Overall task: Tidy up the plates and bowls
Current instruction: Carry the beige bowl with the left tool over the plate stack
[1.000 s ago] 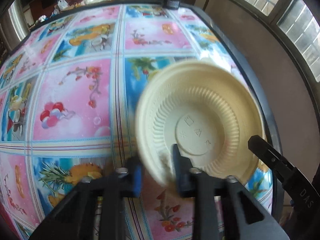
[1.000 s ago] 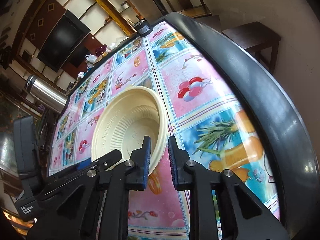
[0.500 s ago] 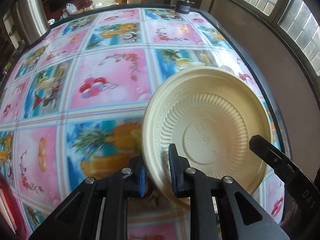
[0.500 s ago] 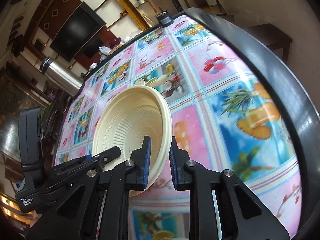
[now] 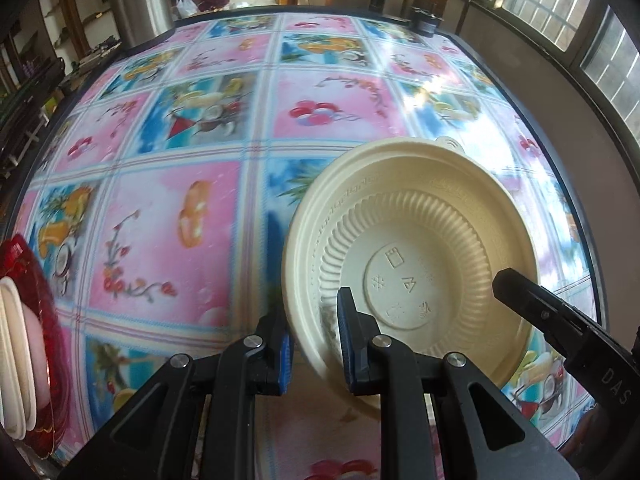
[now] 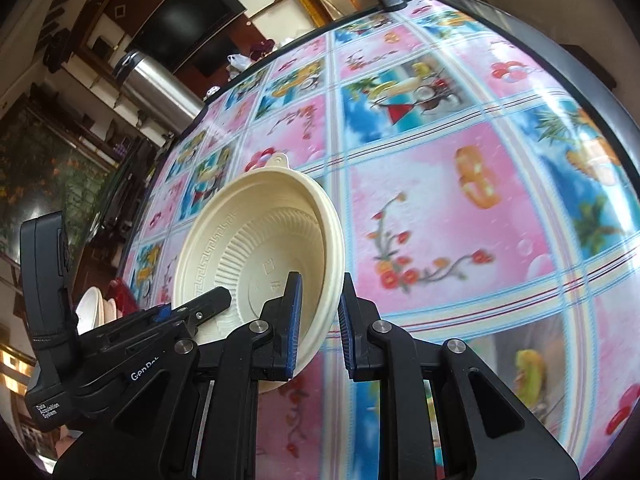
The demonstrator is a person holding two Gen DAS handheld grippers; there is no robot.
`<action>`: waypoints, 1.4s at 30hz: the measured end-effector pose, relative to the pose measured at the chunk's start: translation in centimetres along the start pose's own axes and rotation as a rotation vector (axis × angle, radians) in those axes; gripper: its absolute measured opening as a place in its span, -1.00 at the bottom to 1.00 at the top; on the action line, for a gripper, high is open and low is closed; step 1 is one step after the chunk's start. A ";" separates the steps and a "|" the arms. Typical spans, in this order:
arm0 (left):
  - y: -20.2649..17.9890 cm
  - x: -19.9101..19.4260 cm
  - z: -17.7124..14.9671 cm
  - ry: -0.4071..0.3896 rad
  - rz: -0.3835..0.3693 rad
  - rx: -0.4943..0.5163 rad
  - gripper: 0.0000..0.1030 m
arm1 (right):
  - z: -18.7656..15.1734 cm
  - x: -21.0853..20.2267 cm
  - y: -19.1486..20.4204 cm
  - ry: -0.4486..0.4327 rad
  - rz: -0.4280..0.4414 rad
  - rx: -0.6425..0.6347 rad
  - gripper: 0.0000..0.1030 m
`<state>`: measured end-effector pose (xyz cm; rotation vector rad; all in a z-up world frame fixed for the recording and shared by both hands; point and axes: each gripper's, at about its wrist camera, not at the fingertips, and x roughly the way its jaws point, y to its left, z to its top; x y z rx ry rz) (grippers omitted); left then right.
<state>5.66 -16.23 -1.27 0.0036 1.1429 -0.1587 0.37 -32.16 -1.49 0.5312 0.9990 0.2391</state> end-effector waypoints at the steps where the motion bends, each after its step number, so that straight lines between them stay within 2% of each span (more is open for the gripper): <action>1: 0.5 -0.1 -0.3 -0.001 0.005 -0.005 -0.64 | -0.2 0.2 0.6 0.006 0.000 -0.010 -0.67; 11: 3.5 -1.6 -1.4 -0.041 0.023 -0.042 -0.64 | -1.1 0.9 4.2 0.031 0.005 -0.060 -0.67; 23: 6.0 -3.5 -2.2 -0.087 0.028 -0.077 -0.64 | -1.7 0.5 7.7 0.021 0.003 -0.113 -0.67; 42: 8.3 -6.2 -3.5 -0.143 0.030 -0.106 -0.64 | -2.5 -0.8 11.0 0.005 0.000 -0.164 -0.66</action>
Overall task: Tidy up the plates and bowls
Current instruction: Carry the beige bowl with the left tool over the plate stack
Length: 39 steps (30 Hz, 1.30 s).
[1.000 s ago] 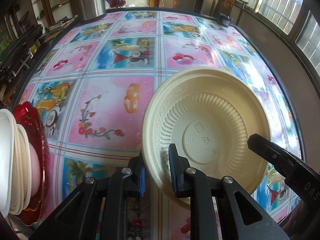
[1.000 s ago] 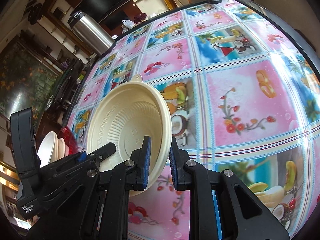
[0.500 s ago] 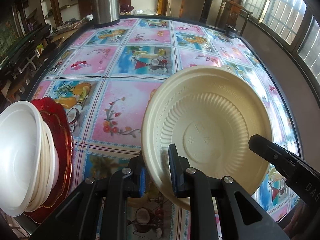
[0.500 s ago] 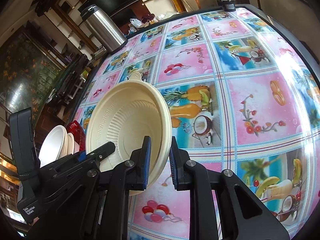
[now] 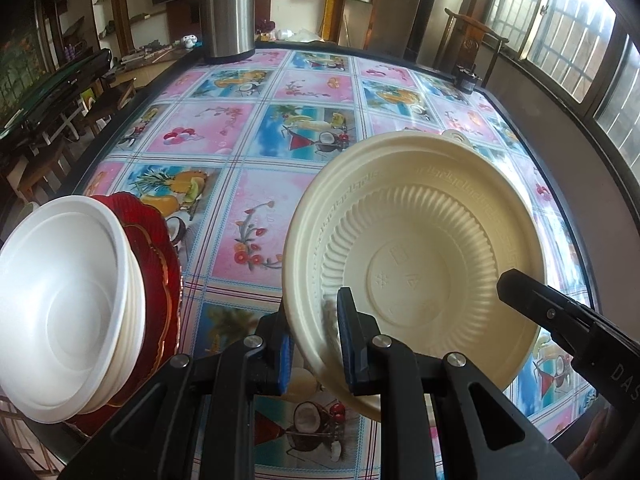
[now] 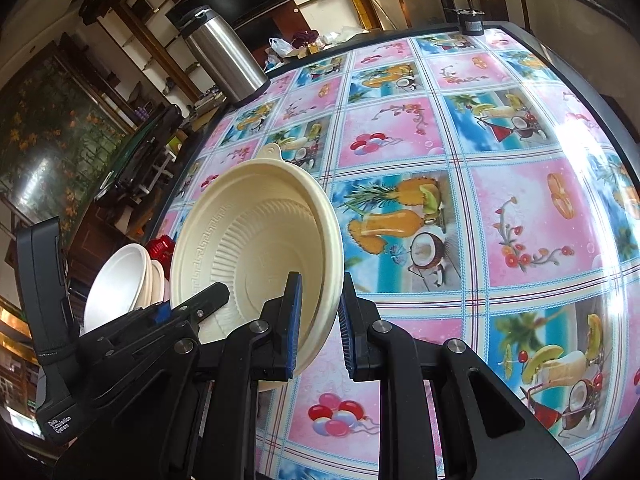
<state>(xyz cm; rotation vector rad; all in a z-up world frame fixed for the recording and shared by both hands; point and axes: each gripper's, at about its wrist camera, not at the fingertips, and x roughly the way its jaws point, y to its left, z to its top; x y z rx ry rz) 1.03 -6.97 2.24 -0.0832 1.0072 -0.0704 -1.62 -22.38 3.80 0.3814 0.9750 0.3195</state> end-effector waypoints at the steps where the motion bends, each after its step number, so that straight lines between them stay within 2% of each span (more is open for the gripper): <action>1: 0.1 -0.1 0.1 -0.003 0.000 -0.001 -0.64 | 0.0 -0.1 0.2 -0.001 0.000 -0.001 -0.66; 24: 2.7 -3.8 0.4 -0.091 0.023 -0.037 -0.64 | 0.5 -1.1 4.0 -0.025 0.018 -0.065 -0.66; 39: 8.3 -6.9 1.1 -0.155 0.095 -0.115 -0.64 | 1.7 0.0 10.7 -0.010 0.092 -0.180 -0.66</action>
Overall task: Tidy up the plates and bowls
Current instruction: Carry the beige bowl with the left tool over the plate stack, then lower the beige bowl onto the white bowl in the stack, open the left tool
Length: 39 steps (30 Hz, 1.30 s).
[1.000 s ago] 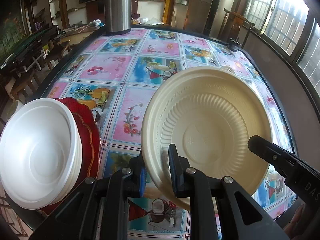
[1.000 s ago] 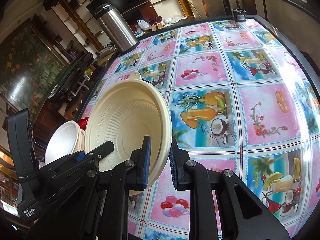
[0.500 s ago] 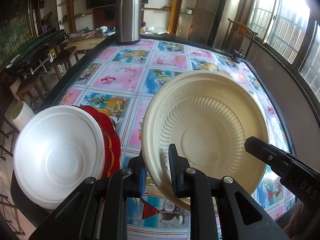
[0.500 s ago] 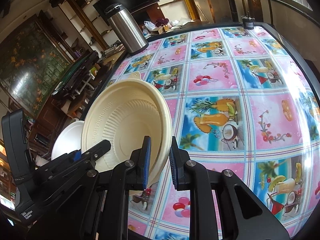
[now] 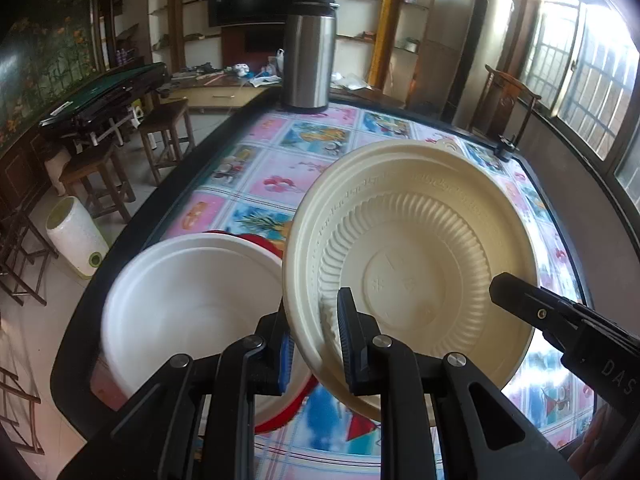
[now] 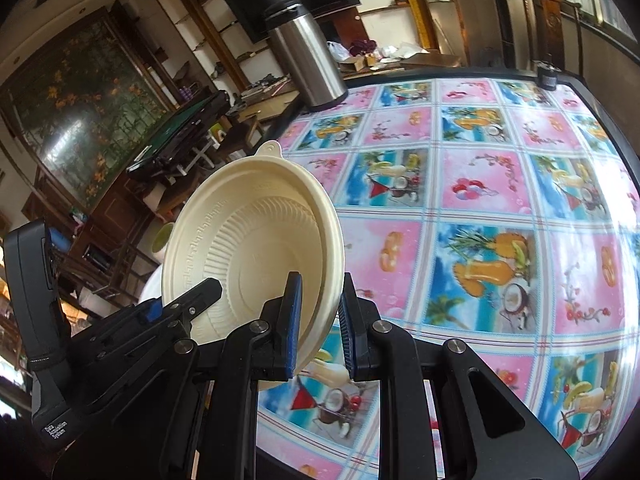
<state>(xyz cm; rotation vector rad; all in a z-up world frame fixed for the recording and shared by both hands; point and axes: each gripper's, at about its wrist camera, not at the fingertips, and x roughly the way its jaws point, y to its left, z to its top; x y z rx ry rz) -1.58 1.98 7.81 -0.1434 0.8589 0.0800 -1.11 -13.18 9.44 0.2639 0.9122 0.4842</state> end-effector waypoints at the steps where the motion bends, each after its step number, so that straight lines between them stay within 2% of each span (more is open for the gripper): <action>1: 0.5 -0.2 0.0 -0.004 0.005 -0.007 -0.64 | 0.1 0.2 0.5 0.003 0.005 -0.009 -0.66; 13: 5.3 -0.8 0.3 -0.014 0.071 -0.085 -0.64 | 0.4 2.7 5.5 0.045 0.060 -0.093 -0.66; 22: 8.9 -0.2 0.2 0.057 0.037 -0.147 -0.63 | 0.3 4.9 8.1 0.096 0.092 -0.124 -0.66; 33: 10.2 1.3 -0.8 0.118 0.062 -0.147 -0.63 | -1.0 7.9 9.3 0.176 0.074 -0.150 -0.65; 39: 9.9 1.7 -1.0 0.113 0.113 -0.114 -0.62 | -1.5 8.3 9.0 0.194 0.051 -0.141 -0.65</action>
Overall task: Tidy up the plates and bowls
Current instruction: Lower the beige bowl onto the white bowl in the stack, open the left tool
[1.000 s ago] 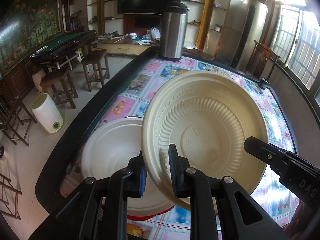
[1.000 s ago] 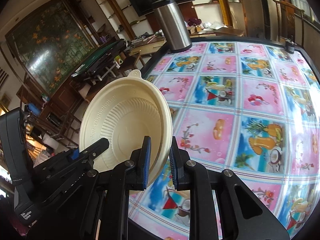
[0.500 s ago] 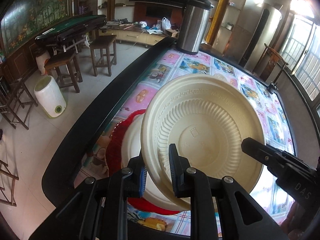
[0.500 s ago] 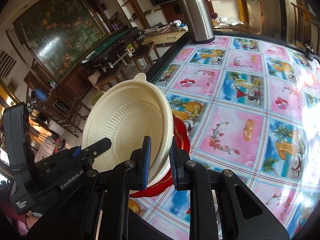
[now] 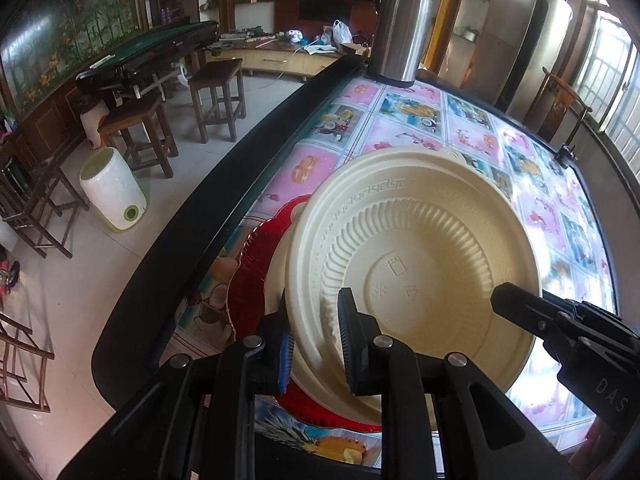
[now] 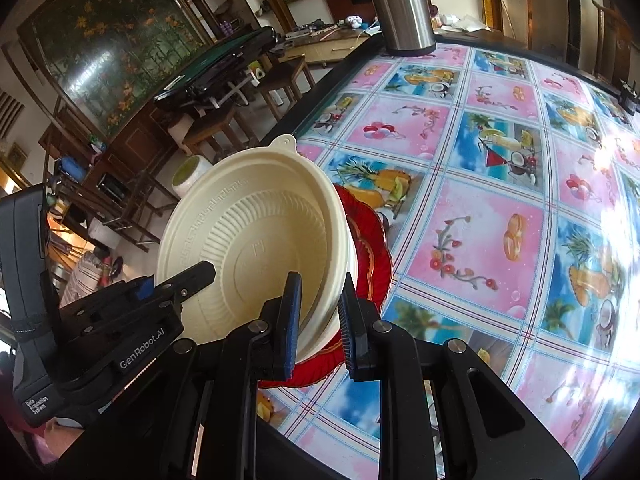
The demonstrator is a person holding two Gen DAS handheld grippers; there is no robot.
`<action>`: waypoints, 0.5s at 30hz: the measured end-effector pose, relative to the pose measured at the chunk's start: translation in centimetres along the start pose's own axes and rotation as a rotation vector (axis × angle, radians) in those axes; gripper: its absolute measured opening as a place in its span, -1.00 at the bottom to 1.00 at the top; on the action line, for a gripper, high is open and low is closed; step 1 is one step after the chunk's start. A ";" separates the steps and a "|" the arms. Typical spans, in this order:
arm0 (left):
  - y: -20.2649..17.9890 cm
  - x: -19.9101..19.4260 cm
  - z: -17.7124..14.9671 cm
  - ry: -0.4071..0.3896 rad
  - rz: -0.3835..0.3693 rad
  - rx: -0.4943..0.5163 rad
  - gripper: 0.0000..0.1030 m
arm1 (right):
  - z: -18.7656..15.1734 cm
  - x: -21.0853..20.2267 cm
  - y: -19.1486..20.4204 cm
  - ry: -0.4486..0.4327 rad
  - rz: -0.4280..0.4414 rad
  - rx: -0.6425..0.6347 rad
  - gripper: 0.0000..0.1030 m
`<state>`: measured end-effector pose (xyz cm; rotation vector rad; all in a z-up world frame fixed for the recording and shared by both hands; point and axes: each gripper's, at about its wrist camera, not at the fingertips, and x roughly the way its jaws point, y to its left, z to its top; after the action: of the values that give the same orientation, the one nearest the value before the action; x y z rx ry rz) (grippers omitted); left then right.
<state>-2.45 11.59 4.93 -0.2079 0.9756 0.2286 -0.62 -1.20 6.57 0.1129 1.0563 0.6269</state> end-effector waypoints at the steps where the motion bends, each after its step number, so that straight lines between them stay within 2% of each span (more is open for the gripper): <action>1: 0.0 -0.1 0.0 -0.010 0.007 0.000 -0.59 | 0.0 -0.1 0.0 -0.005 -0.012 -0.001 -0.63; 2: 0.1 -0.3 0.0 -0.018 0.005 -0.001 -0.55 | -0.1 -0.1 0.0 -0.012 -0.028 -0.005 -0.57; 4: 0.3 -0.6 0.1 -0.035 -0.012 -0.010 -0.24 | -0.1 -0.4 0.0 -0.027 -0.043 -0.006 -0.47; 7: 0.5 -1.4 0.1 -0.085 -0.021 -0.024 0.11 | 0.0 -0.8 -0.3 -0.050 -0.026 0.016 -0.44; 11: 0.5 -3.4 -0.4 -0.200 0.006 -0.024 0.15 | -0.6 -2.1 0.2 -0.100 -0.082 -0.008 -0.44; 13: 0.4 -4.7 -0.8 -0.265 0.002 -0.025 0.40 | -1.1 -3.0 0.6 -0.138 -0.125 -0.028 -0.44; 15: 0.1 -6.1 -1.5 -0.337 0.001 -0.014 0.57 | -1.7 -3.9 1.0 -0.179 -0.174 -0.050 -0.43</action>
<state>-6.99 10.70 9.14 -0.1752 0.6401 0.2616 -3.78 -2.84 9.12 0.0323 0.8663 0.4758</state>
